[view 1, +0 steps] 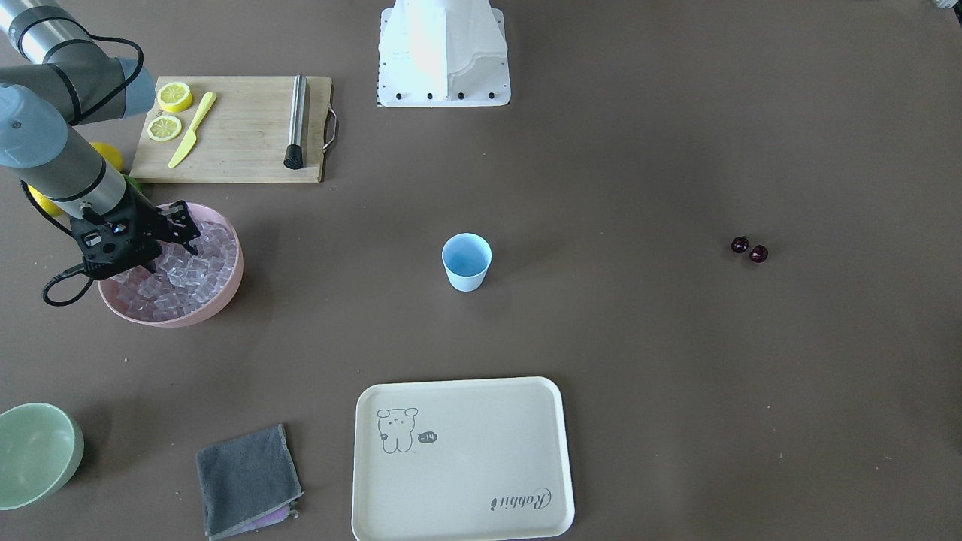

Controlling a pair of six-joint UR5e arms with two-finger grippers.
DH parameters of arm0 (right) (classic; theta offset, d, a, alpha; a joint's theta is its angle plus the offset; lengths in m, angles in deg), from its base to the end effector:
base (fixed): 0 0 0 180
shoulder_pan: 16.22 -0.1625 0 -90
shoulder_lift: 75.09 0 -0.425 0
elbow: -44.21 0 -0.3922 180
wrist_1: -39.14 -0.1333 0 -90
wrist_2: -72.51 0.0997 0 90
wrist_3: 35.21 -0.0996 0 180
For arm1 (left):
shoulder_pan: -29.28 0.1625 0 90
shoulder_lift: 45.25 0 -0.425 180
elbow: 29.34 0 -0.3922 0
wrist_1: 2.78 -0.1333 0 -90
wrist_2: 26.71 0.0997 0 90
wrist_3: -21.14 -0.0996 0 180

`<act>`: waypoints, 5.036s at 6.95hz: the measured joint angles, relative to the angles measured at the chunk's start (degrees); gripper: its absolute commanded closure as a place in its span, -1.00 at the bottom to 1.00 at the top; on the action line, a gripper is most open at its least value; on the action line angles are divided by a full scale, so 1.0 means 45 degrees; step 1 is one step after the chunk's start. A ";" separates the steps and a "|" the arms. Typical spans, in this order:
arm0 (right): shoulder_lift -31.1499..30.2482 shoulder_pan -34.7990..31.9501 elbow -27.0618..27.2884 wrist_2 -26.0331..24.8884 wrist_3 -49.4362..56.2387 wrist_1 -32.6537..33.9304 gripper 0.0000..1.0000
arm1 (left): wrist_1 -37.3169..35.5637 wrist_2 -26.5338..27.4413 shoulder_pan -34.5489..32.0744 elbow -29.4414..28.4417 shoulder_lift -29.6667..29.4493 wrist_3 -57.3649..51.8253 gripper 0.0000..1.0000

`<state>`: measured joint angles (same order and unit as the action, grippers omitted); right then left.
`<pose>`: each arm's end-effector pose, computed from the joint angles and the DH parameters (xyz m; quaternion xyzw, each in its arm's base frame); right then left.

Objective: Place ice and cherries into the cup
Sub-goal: 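Close the right gripper on an ice cube and lift, then carry the ice cube with the right gripper to the blue cup, then open the right gripper above the blue cup to drop ice, then move the right gripper back toward the pink ice bowl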

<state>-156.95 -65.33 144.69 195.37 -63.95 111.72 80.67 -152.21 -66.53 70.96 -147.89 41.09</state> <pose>-0.3078 -0.4765 0.4670 0.0900 -0.3902 -0.1835 0.8977 -0.1330 -0.5621 0.4740 0.0976 0.3162 -0.1678 0.9286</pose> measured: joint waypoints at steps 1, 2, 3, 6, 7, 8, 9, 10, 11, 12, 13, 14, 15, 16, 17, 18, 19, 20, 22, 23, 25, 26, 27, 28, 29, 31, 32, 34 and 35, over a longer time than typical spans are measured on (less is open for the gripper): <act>0.0033 -0.0005 0.0053 -0.0004 0.0004 0.0003 1.00 | 0.0034 0.0026 0.0002 0.0015 0.0002 0.0004 -0.95; 0.0106 -0.0001 0.0082 -0.0015 0.0013 0.0004 1.00 | 0.0077 0.0034 0.0000 0.0025 0.0009 0.0013 -0.95; 0.0139 -0.0007 0.0105 -0.0083 0.0013 0.0005 1.00 | 0.0095 0.0038 -0.0004 0.0030 0.0015 0.0017 -0.95; 0.0155 -0.0641 0.0713 -0.0201 0.0010 0.0088 1.00 | 0.0107 0.0044 -0.0013 0.0095 0.0014 0.0033 -0.95; 0.0185 -0.1053 0.1176 -0.0184 -0.0007 0.0132 1.00 | 0.0107 0.0047 0.0001 0.0166 0.0005 0.0037 -0.95; 0.0309 -0.1504 0.1588 -0.0171 -0.0015 0.0151 1.00 | 0.0107 0.0043 0.0031 0.0215 0.0000 0.0038 -0.95; 0.0725 -0.1844 0.1898 -0.0183 -0.0204 0.0157 1.00 | 0.0102 0.0027 0.0076 0.0220 -0.0001 0.0035 -0.95; 0.1531 -0.1871 0.2054 -0.0262 -0.0871 0.0165 1.00 | 0.0094 -0.0022 0.0104 0.0226 -0.0008 0.0021 -0.95; 0.2577 -0.1511 0.1995 -0.0574 -0.1859 0.0174 1.00 | 0.0093 -0.0069 0.0169 0.0239 -0.0010 0.0008 -0.95; 0.3557 -0.0932 0.1767 -0.1160 -0.2729 0.0178 1.00 | 0.0100 -0.0088 0.0312 0.0245 0.0018 0.0003 -0.95; 0.4447 -0.0188 0.1485 -0.1983 -0.3527 0.0176 1.00 | 0.0110 -0.0094 0.0503 0.0235 0.0082 0.0005 -0.95; 0.5160 0.0696 0.1307 -0.2993 -0.4267 0.0168 1.00 | 0.0115 -0.0097 0.0681 0.0236 0.0138 0.0013 -0.95; 0.5646 0.1686 0.1226 -0.4107 -0.4790 0.0158 1.00 | 0.0111 -0.0097 0.0786 0.0275 0.0168 0.0018 -0.95; 0.5956 0.2575 0.1126 -0.5059 -0.5065 0.0144 1.00 | 0.0109 -0.0094 0.0824 0.0292 0.0181 0.0018 -0.95; 0.6225 0.3365 0.0892 -0.5887 -0.5236 0.0117 1.00 | 0.0107 -0.0090 0.0833 0.0303 0.0183 0.0019 -0.95; 0.6568 0.3993 0.0395 -0.6563 -0.5299 0.0085 1.00 | 0.0111 -0.0094 0.0846 0.0322 0.0184 0.0015 -0.95; 0.7006 0.4335 -0.0262 -0.6864 -0.5304 0.0066 1.00 | 0.0116 -0.0096 0.0850 0.0347 0.0194 0.0007 -0.95; 0.7494 0.4539 -0.0947 -0.6987 -0.5308 0.0048 1.00 | 0.0115 -0.0097 0.0848 0.0397 0.0260 -0.0003 -0.95; 0.7936 0.4672 -0.1857 -0.7041 -0.5281 -0.0135 1.00 | 0.0205 -0.0094 0.0842 0.0577 0.0537 -0.0005 -0.95; 0.7982 0.4695 -0.2211 -0.7046 -0.5278 -0.0448 1.00 | 0.0230 -0.0081 0.0842 0.0620 0.0617 -0.0002 -0.95; 0.8029 0.4780 -0.2830 -0.7020 -0.5286 -0.0930 -0.99 | 0.0242 -0.0039 0.0842 0.0630 0.0654 -0.0001 -0.95; 0.8050 0.4786 -0.2935 -0.6970 -0.5277 -0.0991 -1.00 | 0.0254 -0.0010 0.0842 0.0599 0.0660 -0.0005 -0.95; 0.8063 0.4784 -0.2869 -0.6918 -0.5268 -0.1007 -1.00 | 0.0270 0.0008 0.0842 0.0565 0.0661 -0.0009 -0.95; 0.8065 0.4775 -0.2735 -0.6888 -0.5236 -0.0987 -1.00 | 0.0278 0.0015 0.0842 0.0536 0.0661 -0.0014 -0.95; 0.8062 0.4692 -0.2595 -0.6810 -0.5217 -0.0923 -1.00 | 0.0281 0.0018 0.0842 0.0516 0.0658 -0.0019 -0.95; 0.7746 0.3398 -0.1770 -0.4801 -0.5089 -0.0266 -1.00 | 0.0283 0.0019 0.0842 0.0513 0.0649 -0.0044 -0.95; 0.7083 0.2414 -0.0924 -0.3459 -0.4900 0.0087 -1.00 | 0.0283 0.0019 0.0842 0.0517 0.0654 -0.0059 -0.95; 0.5861 0.0672 0.0276 -0.1852 -0.4577 0.0447 -1.00 | 0.0270 0.0020 0.0816 0.0732 0.0661 -0.0044 -0.95; 0.5250 -0.0107 0.0702 -0.1257 -0.4471 0.0577 -1.00 | 0.0265 0.0019 0.0809 0.0800 0.0661 -0.0035 -0.95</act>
<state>-133.33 -65.81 147.85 189.71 -84.07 114.32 81.87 -152.12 -62.88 74.56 -144.92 40.93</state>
